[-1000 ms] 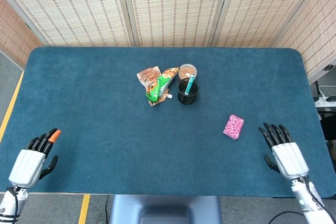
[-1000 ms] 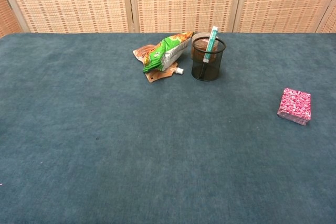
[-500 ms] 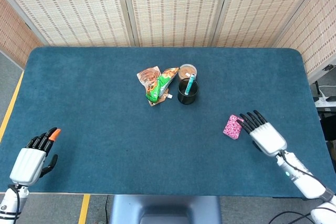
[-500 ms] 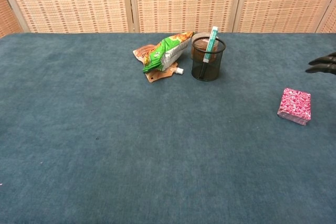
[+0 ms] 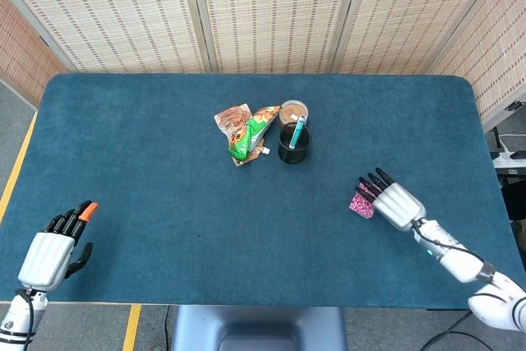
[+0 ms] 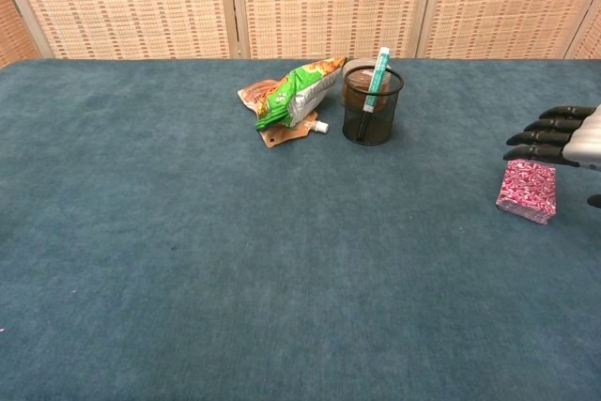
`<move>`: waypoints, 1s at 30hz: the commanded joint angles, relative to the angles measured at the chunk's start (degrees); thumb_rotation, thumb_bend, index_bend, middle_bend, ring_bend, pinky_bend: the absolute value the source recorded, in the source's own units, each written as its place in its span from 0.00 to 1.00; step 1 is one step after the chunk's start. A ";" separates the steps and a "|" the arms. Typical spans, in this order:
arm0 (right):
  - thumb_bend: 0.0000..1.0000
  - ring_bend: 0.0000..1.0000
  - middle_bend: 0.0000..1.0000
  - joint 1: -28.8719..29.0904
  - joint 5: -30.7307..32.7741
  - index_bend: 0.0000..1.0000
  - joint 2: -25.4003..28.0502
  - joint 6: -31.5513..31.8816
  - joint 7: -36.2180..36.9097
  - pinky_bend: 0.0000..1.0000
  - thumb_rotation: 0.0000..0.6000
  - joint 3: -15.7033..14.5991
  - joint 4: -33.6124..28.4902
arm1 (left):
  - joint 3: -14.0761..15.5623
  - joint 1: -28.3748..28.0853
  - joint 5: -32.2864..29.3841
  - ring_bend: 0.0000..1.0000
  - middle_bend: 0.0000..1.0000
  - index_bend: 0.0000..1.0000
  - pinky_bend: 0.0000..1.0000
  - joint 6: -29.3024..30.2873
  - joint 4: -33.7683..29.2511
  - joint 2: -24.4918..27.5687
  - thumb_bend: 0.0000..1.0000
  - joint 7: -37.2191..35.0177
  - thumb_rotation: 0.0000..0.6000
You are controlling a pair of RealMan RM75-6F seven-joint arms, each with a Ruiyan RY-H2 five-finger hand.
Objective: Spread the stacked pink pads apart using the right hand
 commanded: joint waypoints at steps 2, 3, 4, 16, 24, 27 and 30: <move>0.30 0.00 0.02 0.92 0.08 0.05 -1.39 -1.09 0.35 0.00 1.00 -0.66 1.56 | -0.05 -0.03 -0.20 0.18 0.07 0.00 0.29 -0.16 -0.02 0.03 0.47 0.00 1.00; 0.30 0.00 0.02 1.09 0.15 0.05 -1.70 -1.25 0.40 0.00 1.00 -0.75 1.82 | -0.03 -0.04 -0.19 0.18 0.07 0.00 0.29 -0.18 -0.04 0.02 0.47 -0.01 1.00; 0.30 0.00 0.02 1.30 0.23 0.05 -2.10 -1.36 0.45 0.00 1.00 -0.85 2.15 | -0.04 -0.06 -0.28 0.18 0.07 0.00 0.29 -0.30 0.01 0.03 0.47 -0.04 1.00; 0.30 0.00 0.05 2.73 1.66 0.13 -5.58 -1.68 1.37 0.00 1.00 -1.16 6.11 | -0.17 -0.07 -0.68 0.19 0.08 0.00 0.29 -0.45 0.02 0.13 0.47 -0.17 1.00; 0.30 0.00 0.05 3.36 1.83 0.15 -5.41 -1.12 0.85 0.00 1.00 -1.63 5.94 | -0.19 -0.11 -0.63 0.19 0.08 0.00 0.29 -0.37 0.50 -0.04 0.47 -0.46 1.00; 0.30 0.00 0.05 3.59 2.15 0.17 -5.41 -1.15 0.73 0.00 1.00 -1.64 5.74 | -0.13 -0.12 -0.60 0.19 0.08 0.00 0.29 -0.41 0.52 0.00 0.47 -0.50 1.00; 0.30 0.00 0.05 3.74 2.46 0.19 -5.53 -1.20 0.48 0.00 1.00 -1.70 5.78 | -0.13 -0.12 -0.64 0.19 0.08 0.00 0.29 -0.44 0.54 -0.02 0.47 -0.41 1.00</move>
